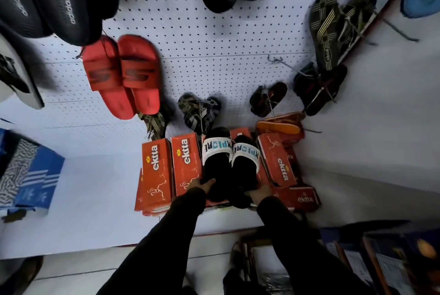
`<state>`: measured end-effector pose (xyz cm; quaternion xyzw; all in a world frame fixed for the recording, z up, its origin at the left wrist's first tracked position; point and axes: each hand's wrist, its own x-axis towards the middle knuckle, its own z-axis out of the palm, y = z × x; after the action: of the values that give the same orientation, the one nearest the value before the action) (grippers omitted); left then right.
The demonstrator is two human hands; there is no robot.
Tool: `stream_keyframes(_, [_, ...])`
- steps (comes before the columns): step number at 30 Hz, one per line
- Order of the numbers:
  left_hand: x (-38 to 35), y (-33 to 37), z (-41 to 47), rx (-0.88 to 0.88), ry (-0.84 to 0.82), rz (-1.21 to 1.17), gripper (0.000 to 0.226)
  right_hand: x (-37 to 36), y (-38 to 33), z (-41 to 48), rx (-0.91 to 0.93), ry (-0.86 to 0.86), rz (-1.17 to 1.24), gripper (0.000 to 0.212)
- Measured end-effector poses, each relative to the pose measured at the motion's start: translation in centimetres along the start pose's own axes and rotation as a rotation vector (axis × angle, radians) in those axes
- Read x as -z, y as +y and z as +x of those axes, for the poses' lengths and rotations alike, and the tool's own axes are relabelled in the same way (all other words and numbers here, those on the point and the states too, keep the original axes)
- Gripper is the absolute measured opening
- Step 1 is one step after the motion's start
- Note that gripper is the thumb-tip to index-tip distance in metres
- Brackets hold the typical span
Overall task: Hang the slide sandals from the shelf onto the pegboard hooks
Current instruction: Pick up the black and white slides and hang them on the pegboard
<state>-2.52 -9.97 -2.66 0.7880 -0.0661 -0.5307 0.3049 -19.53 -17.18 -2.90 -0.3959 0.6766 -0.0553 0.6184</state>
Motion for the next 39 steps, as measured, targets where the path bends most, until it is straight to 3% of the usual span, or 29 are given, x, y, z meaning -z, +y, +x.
stream_keyframes(3, [0.1,-0.7,0.2,-0.004,-0.026,-0.042,0.050,1.3,0.1,-0.6,-0.104,-0.083,0.087,0.052])
stream_keyframes(9, [0.9,-1.1,-2.2,-0.054,-0.030,-0.161,0.051,2.3,0.1,-2.6,-0.072,-0.074,0.229,0.052])
stream_keyframes(18, [3.9,3.5,-7.4,-0.370,0.028,-0.207,0.049,2.7,-5.9,-7.5,0.228,-0.058,0.448,0.053])
stream_keyframes(27, [7.0,11.1,-13.8,-0.725,0.112,-0.334,0.043,4.0,-14.3,-14.2,0.648,-0.015,0.440,0.058])
stream_keyframes(30, [7.6,13.7,-15.7,-0.831,0.127,-0.392,0.031,4.7,-16.9,-16.4,0.735,-0.015,0.442,0.057])
stream_keyframes(39, [9.1,22.7,-21.2,-1.069,0.122,-0.513,0.035,8.7,-25.4,-21.9,0.965,-0.039,0.530,0.057])
